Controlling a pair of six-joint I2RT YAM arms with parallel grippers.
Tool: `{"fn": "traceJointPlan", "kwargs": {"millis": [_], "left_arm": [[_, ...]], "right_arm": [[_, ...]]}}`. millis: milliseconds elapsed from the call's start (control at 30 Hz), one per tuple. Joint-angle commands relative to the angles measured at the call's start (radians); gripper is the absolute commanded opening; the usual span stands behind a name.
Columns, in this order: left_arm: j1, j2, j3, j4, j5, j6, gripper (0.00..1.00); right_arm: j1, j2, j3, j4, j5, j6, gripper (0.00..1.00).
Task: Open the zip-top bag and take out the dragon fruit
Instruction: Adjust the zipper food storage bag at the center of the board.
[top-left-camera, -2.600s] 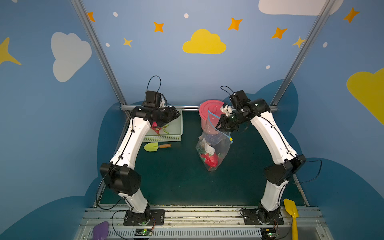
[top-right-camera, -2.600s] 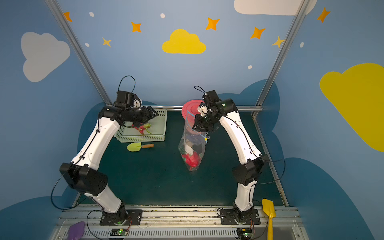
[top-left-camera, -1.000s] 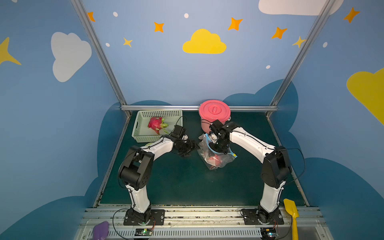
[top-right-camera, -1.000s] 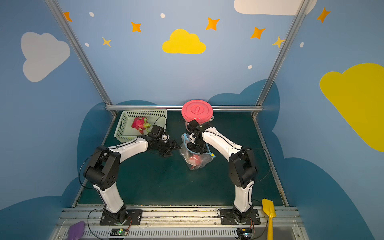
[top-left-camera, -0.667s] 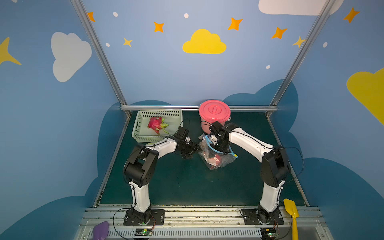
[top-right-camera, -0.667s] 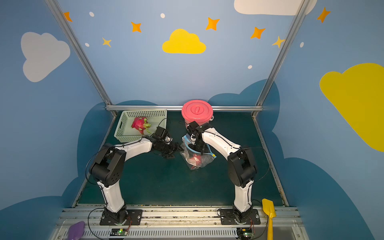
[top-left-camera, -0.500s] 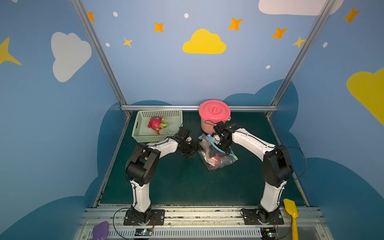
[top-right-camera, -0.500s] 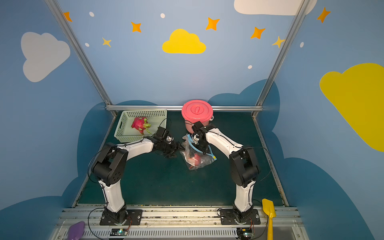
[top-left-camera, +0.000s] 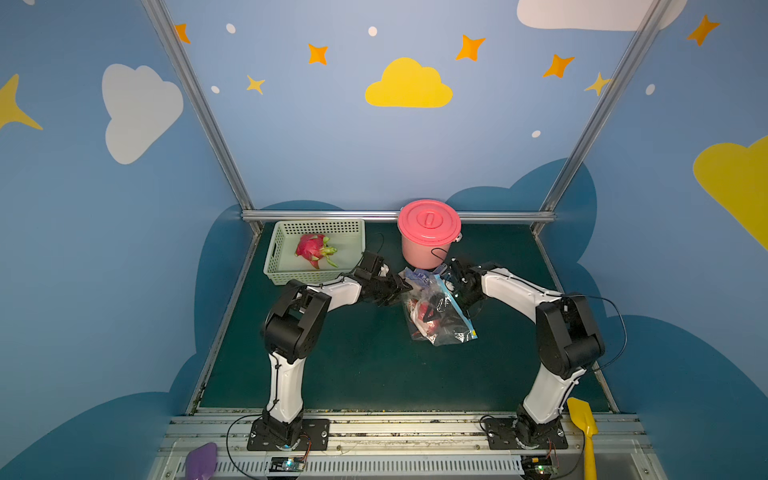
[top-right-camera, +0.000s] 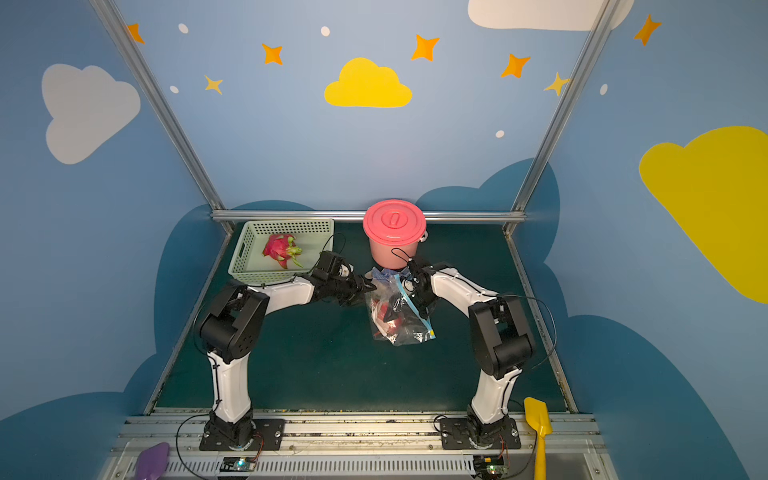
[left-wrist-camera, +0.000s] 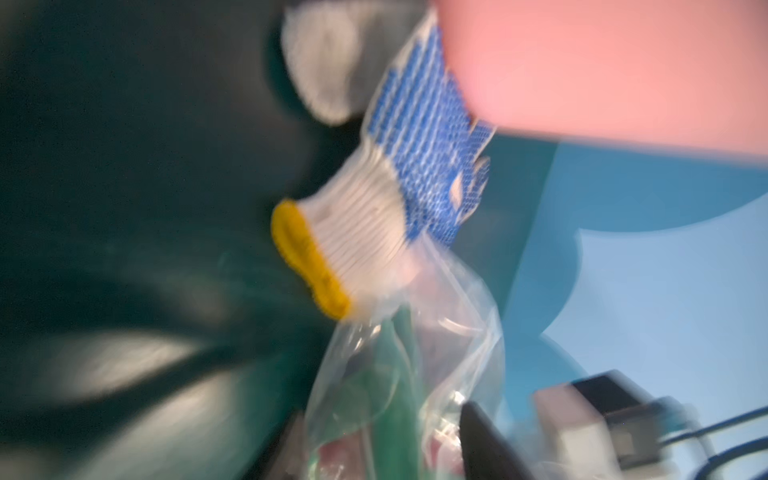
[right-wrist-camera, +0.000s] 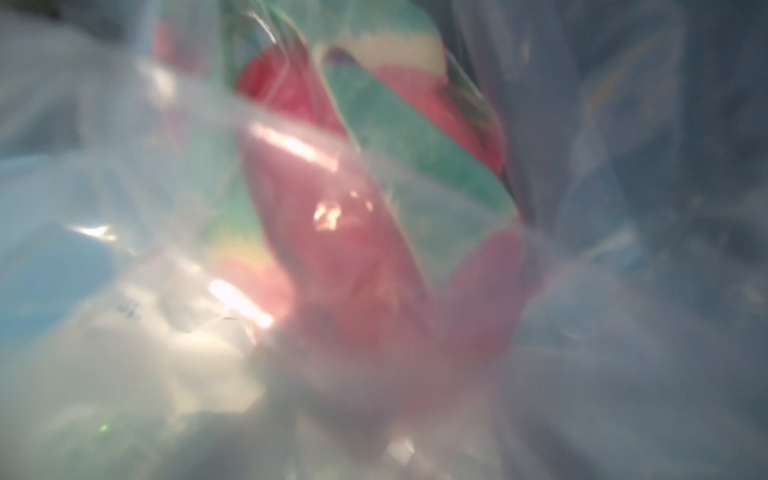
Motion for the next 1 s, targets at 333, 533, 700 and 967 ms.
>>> {"fn": "traceJointPlan", "kwargs": {"millis": [333, 533, 700, 967], "left_arm": [[0.002, 0.135, 0.177, -0.035, -0.001, 0.013, 0.61], [-0.009, 0.17, 0.274, -0.126, -0.021, 0.056, 0.18], [-0.014, 0.125, 0.297, -0.173, -0.012, 0.094, 0.04], [-0.026, -0.191, 0.253, -0.347, -0.028, 0.157, 0.04]], "right_arm": [[-0.038, 0.009, -0.008, -0.009, -0.034, -0.073, 0.67], [-0.051, 0.006, -0.007, -0.019, -0.038, -0.097, 0.67], [-0.057, -0.029, -0.041, 0.036, -0.069, -0.078, 0.68], [-0.069, -0.184, -0.227, 0.421, -0.181, 0.158, 0.8]]}}
